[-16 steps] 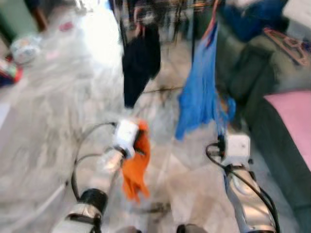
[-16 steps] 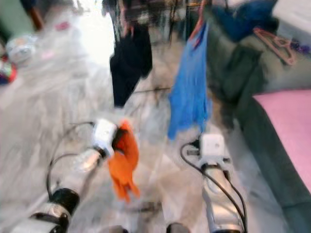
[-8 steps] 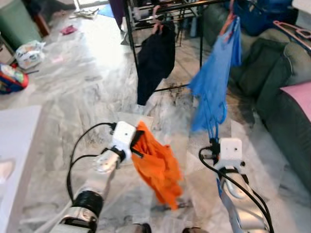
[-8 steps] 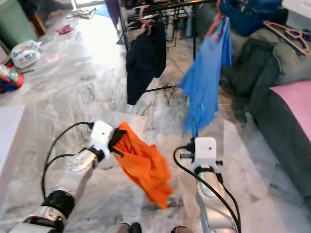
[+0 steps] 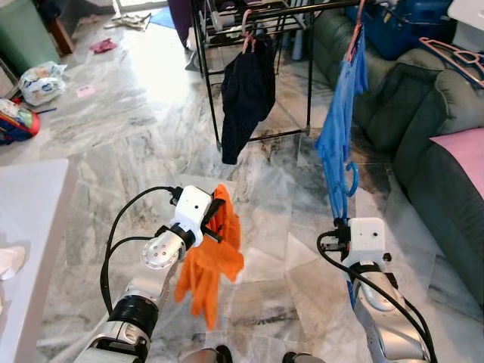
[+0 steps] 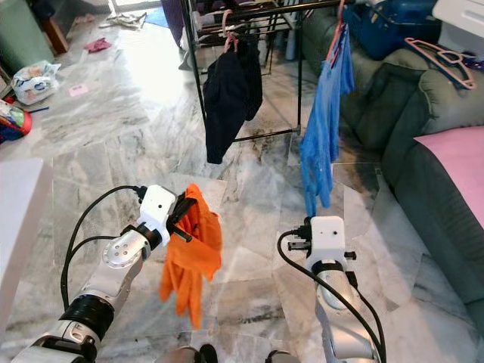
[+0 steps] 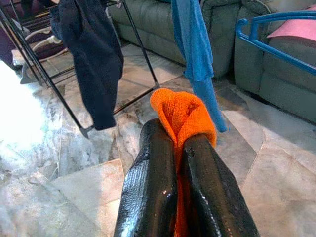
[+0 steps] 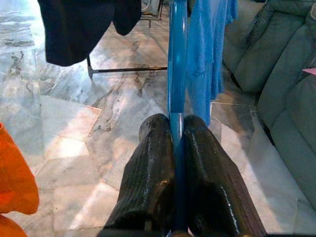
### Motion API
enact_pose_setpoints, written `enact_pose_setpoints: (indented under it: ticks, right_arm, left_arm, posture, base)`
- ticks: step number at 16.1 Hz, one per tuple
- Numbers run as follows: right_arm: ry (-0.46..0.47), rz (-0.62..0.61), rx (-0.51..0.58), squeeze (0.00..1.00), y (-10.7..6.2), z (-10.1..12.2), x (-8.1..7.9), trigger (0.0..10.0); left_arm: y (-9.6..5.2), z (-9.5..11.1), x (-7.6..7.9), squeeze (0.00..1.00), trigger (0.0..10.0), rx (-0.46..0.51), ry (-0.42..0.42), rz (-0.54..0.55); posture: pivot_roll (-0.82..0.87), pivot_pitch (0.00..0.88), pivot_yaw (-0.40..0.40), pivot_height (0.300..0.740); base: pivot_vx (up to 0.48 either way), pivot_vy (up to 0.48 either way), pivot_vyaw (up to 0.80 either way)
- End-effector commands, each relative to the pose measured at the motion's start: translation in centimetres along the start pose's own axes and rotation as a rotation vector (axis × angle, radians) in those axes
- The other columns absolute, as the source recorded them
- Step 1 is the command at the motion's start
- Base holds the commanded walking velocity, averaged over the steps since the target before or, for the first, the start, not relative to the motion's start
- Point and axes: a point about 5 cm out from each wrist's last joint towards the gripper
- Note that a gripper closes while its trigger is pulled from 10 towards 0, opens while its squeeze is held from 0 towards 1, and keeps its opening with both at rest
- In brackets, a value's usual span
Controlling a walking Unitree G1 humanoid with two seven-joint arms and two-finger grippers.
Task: Hang hanger
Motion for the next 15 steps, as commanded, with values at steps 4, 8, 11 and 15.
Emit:
enact_pose_setpoints:
  ticks: [4,8,11,15]
  right_arm:
    - [-0.131,0.193,0.116,0.0,-0.4,1.6,-0.7,10.0]
    - [-0.327,0.318,0.152,0.0,-0.7,2.4,2.6,10.0]
    - [-0.454,0.511,0.142,0.0,-1.6,3.8,6.0,10.0]
    - [-0.5,0.718,0.134,0.0,-3.1,5.5,8.1,10.0]
  left_arm:
    - [-0.1,1.0,0.8,0.0,10.0,0.083,-0.005,-0.087]
    - [0.7,3.5,-0.8,0.0,10.0,0.135,0.188,-0.103]
    - [0.9,6.0,-2.6,0.0,10.0,0.157,0.474,-0.166]
    - [0.5,6.3,-3.6,0.0,10.0,0.124,0.699,-0.22]
  posture:
    - [-0.05,0.198,0.06,0.74]
    - [-0.05,0.207,0.045,0.74]
    - [-0.05,0.207,0.044,0.74]
    - [-0.06,0.202,0.058,0.74]
  base:
    - [0.0,0.0,0.0]
    - [0.0,0.0,0.0]
    - [0.0,0.0,0.0]
    - [0.0,0.0,0.0]
Point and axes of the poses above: a point about 5 cm out from each wrist's last joint towards the gripper, its own y axis pointing out of the wrist towards the gripper, its own z axis along the axis of the wrist's last joint, x = y × z, and after that the axes turned 6 degrees about -y, right-handed
